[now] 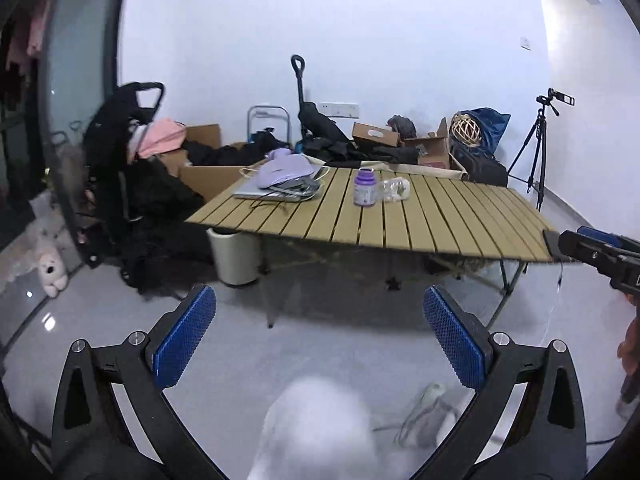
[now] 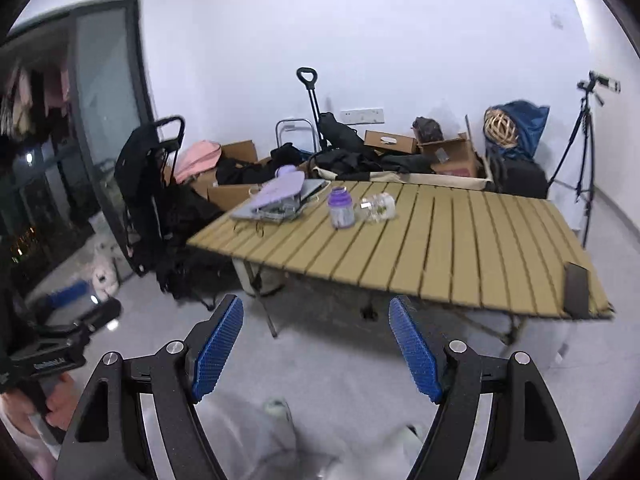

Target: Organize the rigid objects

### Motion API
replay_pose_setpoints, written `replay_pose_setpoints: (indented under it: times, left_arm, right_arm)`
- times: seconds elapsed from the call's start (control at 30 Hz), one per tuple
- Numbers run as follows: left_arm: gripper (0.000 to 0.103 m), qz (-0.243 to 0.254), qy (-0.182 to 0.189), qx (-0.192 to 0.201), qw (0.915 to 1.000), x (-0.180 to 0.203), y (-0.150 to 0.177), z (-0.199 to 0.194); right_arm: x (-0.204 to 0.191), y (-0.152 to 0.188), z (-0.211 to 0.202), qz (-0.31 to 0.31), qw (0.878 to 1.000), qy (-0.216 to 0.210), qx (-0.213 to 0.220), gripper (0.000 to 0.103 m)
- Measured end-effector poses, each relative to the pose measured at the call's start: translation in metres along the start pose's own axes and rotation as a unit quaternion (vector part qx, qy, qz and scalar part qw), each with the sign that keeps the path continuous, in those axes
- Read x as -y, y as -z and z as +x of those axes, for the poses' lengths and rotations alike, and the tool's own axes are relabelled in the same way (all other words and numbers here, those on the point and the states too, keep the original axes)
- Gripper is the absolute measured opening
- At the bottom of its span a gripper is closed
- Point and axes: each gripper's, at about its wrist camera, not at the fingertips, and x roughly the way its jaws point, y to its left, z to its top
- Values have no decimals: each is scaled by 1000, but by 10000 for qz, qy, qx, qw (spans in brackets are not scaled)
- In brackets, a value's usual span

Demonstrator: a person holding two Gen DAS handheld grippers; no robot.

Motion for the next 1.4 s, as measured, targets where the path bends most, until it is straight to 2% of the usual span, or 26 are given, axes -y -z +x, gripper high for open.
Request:
replay_pose_setpoints:
  times: [0.1,0.2,0.3,0.37,0.43,0.5,0.53,0.57,0.7,1.0,1.4]
  left_arm:
    - [103,51,-7,188,9998,-3,36,-46]
    - [103,-89,10,386,9992,-15,61,-87]
    - [103,-277,40,562,9980,-27,81,-124]
    - [103,-248,-161,685,9972,-31,90,-145]
    - [103,-461,-365,690,9959,-36,99,-160]
    - [103,-655,-171,829,9943,-42,104,-173]
    - [103,-580,-98,876,9944,-43,103,-176]
    - [103,-507,-88,876,9948,-43,101,-178]
    - [103,-478,38,1028,9935,-37,105,-191]
    - [103,-449,89,912,9948,-35,111,-192]
    - [103,-346,115,951,9948,-33,110,-197]
  right_arm:
    - [-27,45,-40,-265,9996,85,-13,81]
    - [-52,83,-74,-521,9986,-81,-82,81]
    - [-78,117,-110,-804,9967,-17,110,81]
    - [-92,133,-134,-739,9970,-85,193,81]
    - [-104,148,-158,-532,9979,-52,371,81]
    - [-117,161,-178,-418,9972,62,616,82]
    - [-125,166,-186,-388,9966,106,725,84]
    - [-132,168,-192,-435,9960,91,774,87]
    - [-147,162,-201,-746,9931,34,901,87]
    - [-135,162,-187,-402,9966,-164,697,87]
    - [-140,163,-188,-452,9961,-156,736,87]
